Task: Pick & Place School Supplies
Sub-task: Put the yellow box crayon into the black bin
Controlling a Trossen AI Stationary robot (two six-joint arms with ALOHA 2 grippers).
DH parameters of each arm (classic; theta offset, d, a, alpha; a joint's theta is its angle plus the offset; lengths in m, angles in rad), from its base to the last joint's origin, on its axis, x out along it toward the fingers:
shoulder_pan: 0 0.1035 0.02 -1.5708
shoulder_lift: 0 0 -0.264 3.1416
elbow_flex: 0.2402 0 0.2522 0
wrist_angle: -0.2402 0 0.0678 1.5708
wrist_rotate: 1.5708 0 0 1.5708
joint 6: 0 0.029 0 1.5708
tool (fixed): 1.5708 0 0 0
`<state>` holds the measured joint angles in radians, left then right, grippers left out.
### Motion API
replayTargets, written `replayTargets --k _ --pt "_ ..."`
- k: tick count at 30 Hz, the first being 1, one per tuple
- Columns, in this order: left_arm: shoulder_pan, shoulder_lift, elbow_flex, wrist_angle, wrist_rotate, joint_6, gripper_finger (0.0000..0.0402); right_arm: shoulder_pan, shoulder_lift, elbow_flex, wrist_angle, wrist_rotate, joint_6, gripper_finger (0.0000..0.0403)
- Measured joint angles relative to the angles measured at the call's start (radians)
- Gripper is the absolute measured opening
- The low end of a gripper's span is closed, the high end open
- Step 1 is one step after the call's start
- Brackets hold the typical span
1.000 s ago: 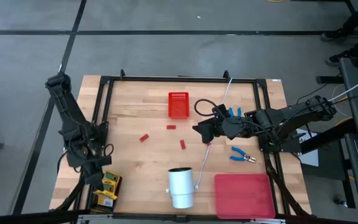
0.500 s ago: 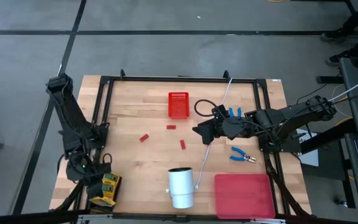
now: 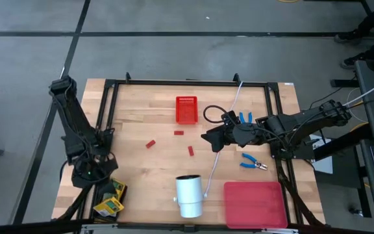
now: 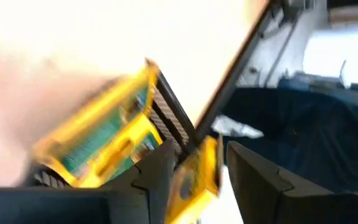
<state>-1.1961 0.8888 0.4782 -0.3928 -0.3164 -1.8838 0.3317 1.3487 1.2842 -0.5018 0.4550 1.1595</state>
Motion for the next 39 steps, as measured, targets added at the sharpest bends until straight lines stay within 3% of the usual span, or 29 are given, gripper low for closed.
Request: replayTargets --k 6,15,28,39 --pt "0.003 -0.055 0.0 -0.079 -0.103 0.031 0.015 0.0 0.0 0.0 0.0 0.0 0.0 0.0212" --pt "0.033 -0.06 0.0 -0.004 0.203 0.294 0.0148 0.0 0.0 0.0 0.0 0.0 0.0 0.0212" --pt "0.101 -0.042 0.0 0.087 0.228 0.362 0.0161 0.022 0.0 0.0 0.0 0.033 0.008 0.0212" --pt "0.106 0.054 0.0 0.154 0.255 0.359 0.0161 0.022 0.0 0.0 0.0 0.035 0.008 0.0212"
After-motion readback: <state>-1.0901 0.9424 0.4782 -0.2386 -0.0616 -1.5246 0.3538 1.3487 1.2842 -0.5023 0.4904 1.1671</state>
